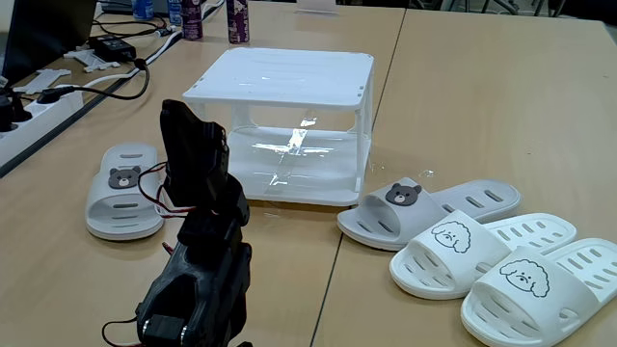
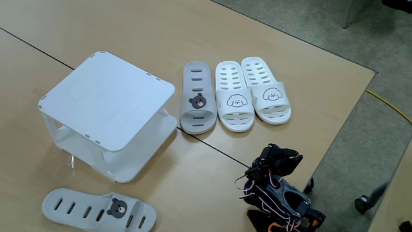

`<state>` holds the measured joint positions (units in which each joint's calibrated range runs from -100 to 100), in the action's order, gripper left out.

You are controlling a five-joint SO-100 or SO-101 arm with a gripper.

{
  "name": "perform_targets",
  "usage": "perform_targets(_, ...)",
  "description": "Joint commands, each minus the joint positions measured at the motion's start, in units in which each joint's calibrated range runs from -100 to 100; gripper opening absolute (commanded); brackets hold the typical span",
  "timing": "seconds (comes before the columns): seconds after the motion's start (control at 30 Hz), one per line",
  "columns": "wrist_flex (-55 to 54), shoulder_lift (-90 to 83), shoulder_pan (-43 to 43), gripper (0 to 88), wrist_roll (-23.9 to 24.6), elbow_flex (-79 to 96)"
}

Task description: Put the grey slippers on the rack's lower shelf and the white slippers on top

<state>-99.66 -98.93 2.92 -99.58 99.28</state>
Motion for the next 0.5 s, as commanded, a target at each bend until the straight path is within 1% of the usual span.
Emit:
perform_targets(0.0,-0.17,0.02,-0.45,1.2,-0.42,0.45)
perform_targets(0.47,-0.17,1.79,-0.45,1.2,-0.42,0.45)
